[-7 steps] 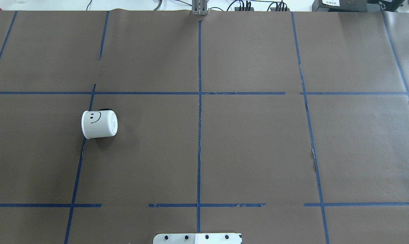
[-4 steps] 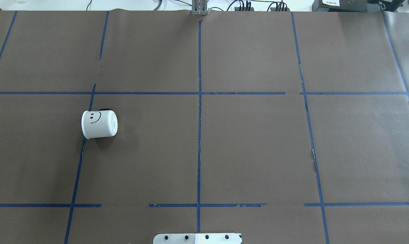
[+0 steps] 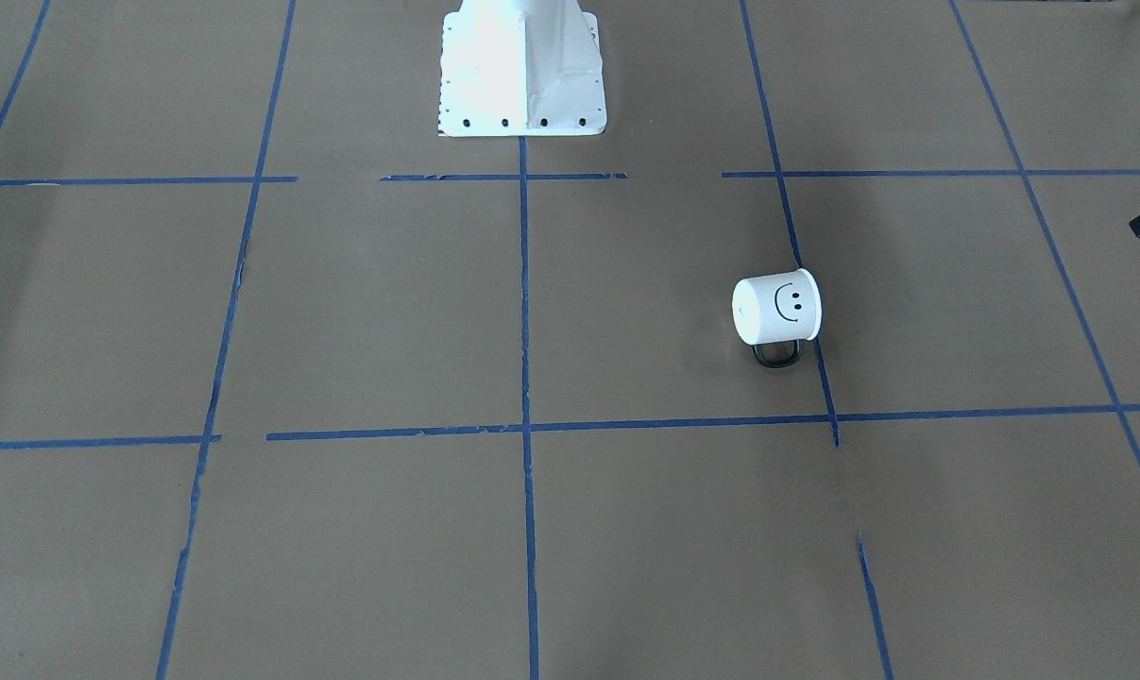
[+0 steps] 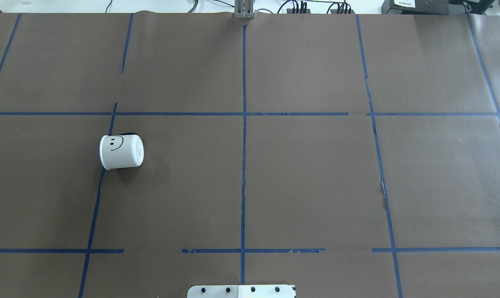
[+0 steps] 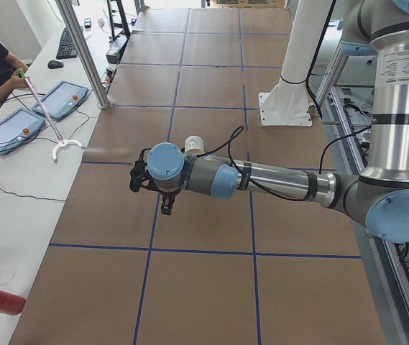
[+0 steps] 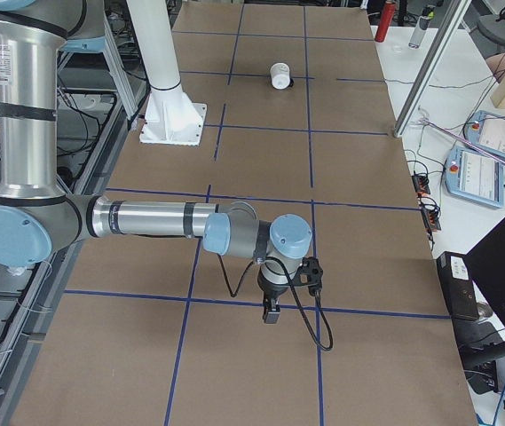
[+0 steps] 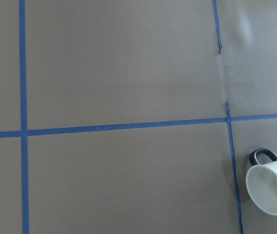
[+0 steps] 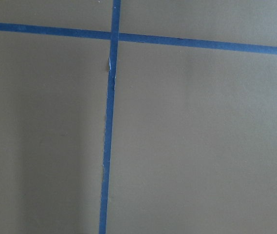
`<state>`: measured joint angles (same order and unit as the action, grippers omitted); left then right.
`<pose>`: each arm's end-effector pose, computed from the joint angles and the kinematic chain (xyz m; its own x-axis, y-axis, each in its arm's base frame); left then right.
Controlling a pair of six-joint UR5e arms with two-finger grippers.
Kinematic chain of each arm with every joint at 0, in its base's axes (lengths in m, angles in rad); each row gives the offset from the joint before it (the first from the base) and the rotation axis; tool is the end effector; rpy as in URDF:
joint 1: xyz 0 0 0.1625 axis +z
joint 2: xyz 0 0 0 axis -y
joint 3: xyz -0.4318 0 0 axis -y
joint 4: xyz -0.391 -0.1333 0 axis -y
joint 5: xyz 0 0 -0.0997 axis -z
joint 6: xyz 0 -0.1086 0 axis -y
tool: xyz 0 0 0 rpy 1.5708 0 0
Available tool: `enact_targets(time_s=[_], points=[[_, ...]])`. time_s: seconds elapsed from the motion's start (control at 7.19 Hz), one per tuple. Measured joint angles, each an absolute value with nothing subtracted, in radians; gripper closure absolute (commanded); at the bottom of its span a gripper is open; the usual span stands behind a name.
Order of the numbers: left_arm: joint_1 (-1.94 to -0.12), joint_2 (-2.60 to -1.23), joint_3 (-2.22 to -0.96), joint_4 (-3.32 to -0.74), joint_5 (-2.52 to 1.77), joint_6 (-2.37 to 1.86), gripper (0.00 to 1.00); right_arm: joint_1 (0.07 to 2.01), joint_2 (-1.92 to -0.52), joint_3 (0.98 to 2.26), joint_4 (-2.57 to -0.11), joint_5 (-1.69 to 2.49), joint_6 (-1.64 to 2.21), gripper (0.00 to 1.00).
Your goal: Flip mug
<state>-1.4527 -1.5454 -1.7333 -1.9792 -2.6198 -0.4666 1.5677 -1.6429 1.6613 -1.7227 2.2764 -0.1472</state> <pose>0.0188 -0.4909 0.5353 0.4400 0.0695 -0.8953 0.1089 0.9855 0.1300 0.0615 -0.4478 0.6812 0.7528 -0.0623 0.6553 0.1147 0.9927 -0.0374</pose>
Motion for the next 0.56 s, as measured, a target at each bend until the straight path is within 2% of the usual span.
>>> enact_targets(time_s=[0.56], points=[[-1.168,-1.547,-1.667,-2.519,-2.407,-1.076,0.0,1.568,-1.643,1.661,-1.723,2.276,-0.147,0.0]])
